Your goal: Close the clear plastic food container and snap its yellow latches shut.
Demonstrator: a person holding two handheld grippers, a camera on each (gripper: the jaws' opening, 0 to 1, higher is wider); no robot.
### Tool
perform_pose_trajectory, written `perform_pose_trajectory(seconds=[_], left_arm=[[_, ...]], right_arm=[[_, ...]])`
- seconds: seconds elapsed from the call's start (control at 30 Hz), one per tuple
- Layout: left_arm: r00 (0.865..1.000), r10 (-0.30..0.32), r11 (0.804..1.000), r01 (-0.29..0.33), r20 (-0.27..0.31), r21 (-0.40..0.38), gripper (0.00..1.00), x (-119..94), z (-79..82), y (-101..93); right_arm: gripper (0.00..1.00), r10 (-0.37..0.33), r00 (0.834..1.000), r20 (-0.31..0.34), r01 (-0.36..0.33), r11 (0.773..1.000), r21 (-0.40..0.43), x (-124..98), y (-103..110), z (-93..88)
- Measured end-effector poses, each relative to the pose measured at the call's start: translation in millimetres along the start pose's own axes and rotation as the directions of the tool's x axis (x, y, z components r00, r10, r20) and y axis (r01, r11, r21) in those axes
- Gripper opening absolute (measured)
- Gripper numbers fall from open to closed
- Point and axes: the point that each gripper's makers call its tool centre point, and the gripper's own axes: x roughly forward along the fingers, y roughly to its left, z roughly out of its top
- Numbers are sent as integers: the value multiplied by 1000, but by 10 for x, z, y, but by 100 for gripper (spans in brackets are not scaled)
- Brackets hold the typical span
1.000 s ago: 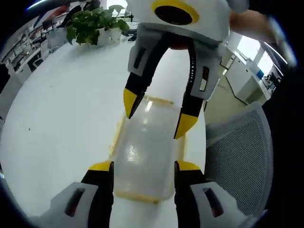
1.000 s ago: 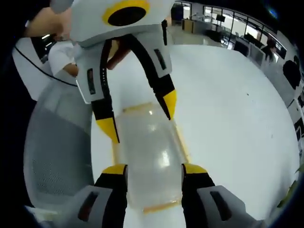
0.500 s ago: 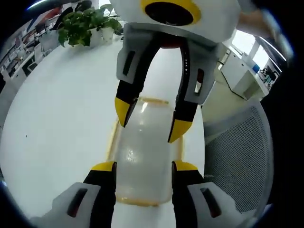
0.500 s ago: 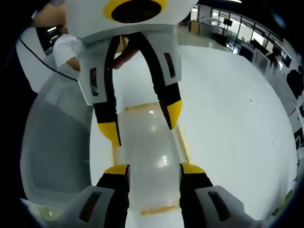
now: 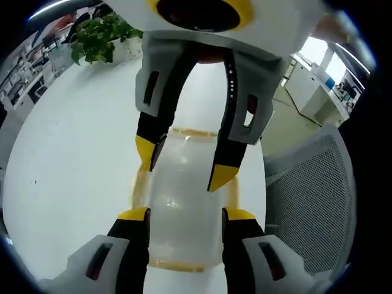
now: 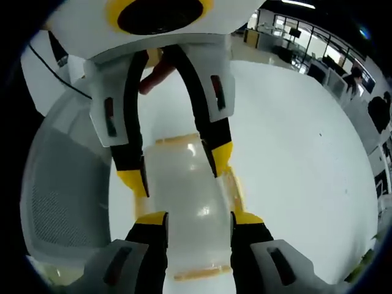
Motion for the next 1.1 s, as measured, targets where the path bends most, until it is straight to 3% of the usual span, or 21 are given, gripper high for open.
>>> perform_pose_trajectory(seconds=[0.33, 0.6, 0.77, 1.1], left_arm=[[1000, -12, 998, 12, -8, 69, 59, 20, -21, -107], [997, 62, 987, -55, -39, 152, 60, 55, -44, -114], [994, 98, 981, -87, -53, 175, 63, 86, -63, -139], [993, 109, 984, -102, -41, 147, 63, 94, -55, -132]], right_arm=[[44, 11, 1000, 20, -12, 999, 49, 30, -99, 24], [48, 65, 998, 19, -66, 995, 78, 94, -100, 37], [49, 117, 993, -13, -116, 990, 86, 117, -99, 24], [50, 200, 976, -93, -196, 980, 42, 141, -77, -1]])
